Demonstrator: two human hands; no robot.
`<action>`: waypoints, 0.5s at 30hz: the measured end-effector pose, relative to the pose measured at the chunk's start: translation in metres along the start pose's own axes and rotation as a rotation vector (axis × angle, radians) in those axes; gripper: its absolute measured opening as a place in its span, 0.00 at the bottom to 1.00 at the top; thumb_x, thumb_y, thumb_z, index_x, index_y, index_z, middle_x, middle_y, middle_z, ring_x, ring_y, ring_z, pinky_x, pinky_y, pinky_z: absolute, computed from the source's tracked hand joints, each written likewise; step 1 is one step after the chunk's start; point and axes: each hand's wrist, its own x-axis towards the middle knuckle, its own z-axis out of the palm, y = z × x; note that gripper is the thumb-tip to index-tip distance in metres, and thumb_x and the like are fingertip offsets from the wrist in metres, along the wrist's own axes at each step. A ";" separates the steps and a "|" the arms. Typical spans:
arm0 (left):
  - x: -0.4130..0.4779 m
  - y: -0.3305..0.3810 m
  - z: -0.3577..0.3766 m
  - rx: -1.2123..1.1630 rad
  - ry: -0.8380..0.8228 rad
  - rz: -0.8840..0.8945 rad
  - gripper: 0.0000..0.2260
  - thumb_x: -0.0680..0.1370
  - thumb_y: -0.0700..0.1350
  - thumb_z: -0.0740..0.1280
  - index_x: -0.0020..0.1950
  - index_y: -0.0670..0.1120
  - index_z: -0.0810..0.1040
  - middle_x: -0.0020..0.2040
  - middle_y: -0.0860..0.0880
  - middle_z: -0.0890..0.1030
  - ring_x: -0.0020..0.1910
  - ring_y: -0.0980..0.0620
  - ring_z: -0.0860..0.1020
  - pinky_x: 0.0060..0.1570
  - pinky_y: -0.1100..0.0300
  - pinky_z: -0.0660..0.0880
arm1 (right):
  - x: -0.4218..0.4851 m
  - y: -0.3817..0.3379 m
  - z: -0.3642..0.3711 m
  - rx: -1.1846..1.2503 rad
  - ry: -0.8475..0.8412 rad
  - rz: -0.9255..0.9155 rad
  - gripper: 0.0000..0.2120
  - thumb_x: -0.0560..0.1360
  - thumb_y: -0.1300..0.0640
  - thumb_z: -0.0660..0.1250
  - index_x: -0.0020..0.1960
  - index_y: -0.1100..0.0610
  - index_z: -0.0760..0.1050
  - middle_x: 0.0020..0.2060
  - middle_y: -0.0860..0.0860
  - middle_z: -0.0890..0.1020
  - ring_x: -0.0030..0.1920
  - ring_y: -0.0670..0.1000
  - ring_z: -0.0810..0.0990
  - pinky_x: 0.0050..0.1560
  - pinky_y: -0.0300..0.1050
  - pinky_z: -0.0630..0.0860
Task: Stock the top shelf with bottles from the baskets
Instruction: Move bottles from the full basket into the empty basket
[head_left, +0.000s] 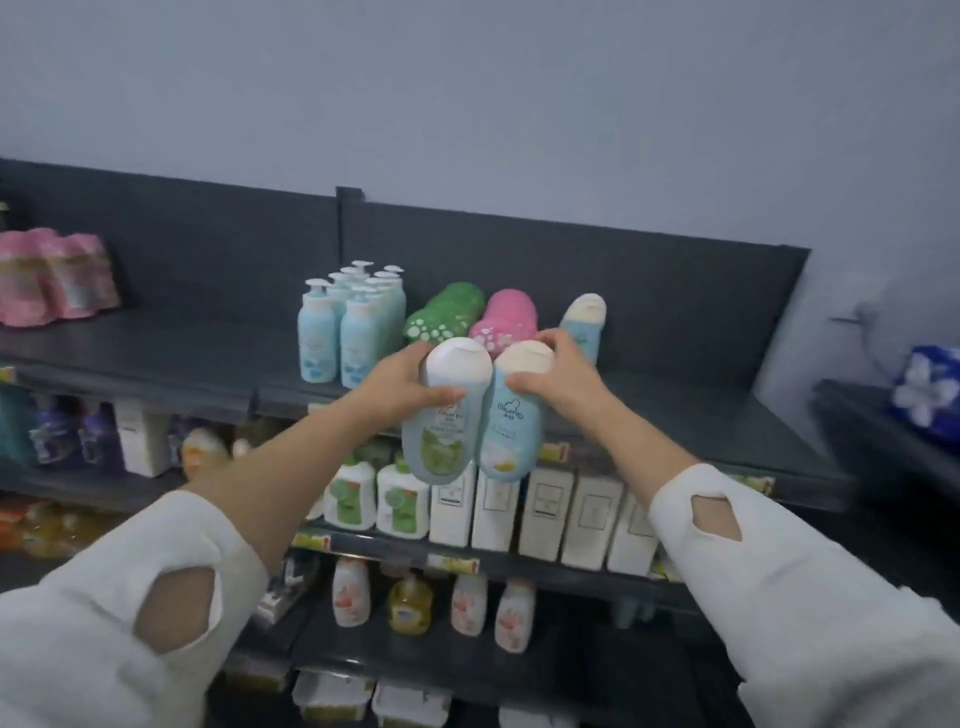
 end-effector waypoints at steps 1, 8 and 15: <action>0.010 0.014 0.012 -0.004 -0.001 0.037 0.21 0.72 0.47 0.73 0.62 0.45 0.72 0.53 0.51 0.76 0.52 0.51 0.75 0.48 0.59 0.71 | 0.003 0.007 -0.017 0.009 0.040 0.008 0.27 0.69 0.56 0.74 0.64 0.53 0.66 0.55 0.51 0.73 0.55 0.52 0.73 0.50 0.41 0.68; 0.089 0.085 0.094 -0.037 -0.074 0.163 0.19 0.74 0.44 0.71 0.62 0.43 0.71 0.50 0.50 0.75 0.50 0.51 0.76 0.41 0.66 0.73 | 0.032 0.058 -0.119 0.010 0.226 0.062 0.22 0.70 0.54 0.73 0.61 0.51 0.69 0.54 0.48 0.74 0.52 0.49 0.73 0.43 0.39 0.68; 0.187 0.085 0.134 0.008 -0.080 0.141 0.22 0.73 0.42 0.70 0.64 0.44 0.65 0.52 0.46 0.75 0.54 0.44 0.77 0.54 0.47 0.76 | 0.094 0.094 -0.144 -0.005 0.248 0.067 0.19 0.70 0.54 0.73 0.57 0.50 0.70 0.54 0.49 0.76 0.50 0.48 0.75 0.35 0.35 0.68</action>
